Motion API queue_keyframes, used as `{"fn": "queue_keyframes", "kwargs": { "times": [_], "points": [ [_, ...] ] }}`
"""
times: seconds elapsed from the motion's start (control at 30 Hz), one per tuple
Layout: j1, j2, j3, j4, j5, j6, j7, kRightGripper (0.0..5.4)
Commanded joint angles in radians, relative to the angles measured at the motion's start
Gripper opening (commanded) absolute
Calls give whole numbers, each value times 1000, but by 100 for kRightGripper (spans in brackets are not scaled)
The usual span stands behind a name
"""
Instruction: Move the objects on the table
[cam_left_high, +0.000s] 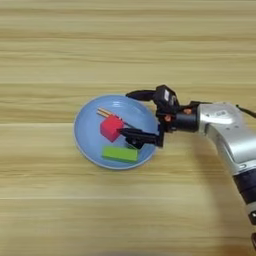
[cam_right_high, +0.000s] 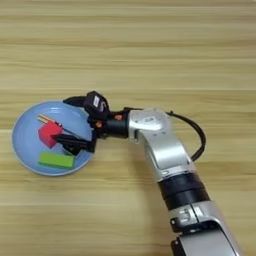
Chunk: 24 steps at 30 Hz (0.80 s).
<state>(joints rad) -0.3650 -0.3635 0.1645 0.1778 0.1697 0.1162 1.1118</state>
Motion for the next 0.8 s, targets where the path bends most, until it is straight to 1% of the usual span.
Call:
{"fn": "queue_keyframes", "kwargs": {
  "times": [0.03, 0.13, 0.37, 0.47, 0.8],
  "points": [
    [-47, 1, 1, -6, -22, -58, -50, 539],
    [-42, 9, 14, 21, -44, -87, -62, 539],
    [-40, 30, 32, 74, -71, -136, -85, 539],
    [-45, 40, 43, 119, -103, -183, -114, 539],
    [-53, 72, 46, 152, -103, -211, -135, 539]
  ]
}}
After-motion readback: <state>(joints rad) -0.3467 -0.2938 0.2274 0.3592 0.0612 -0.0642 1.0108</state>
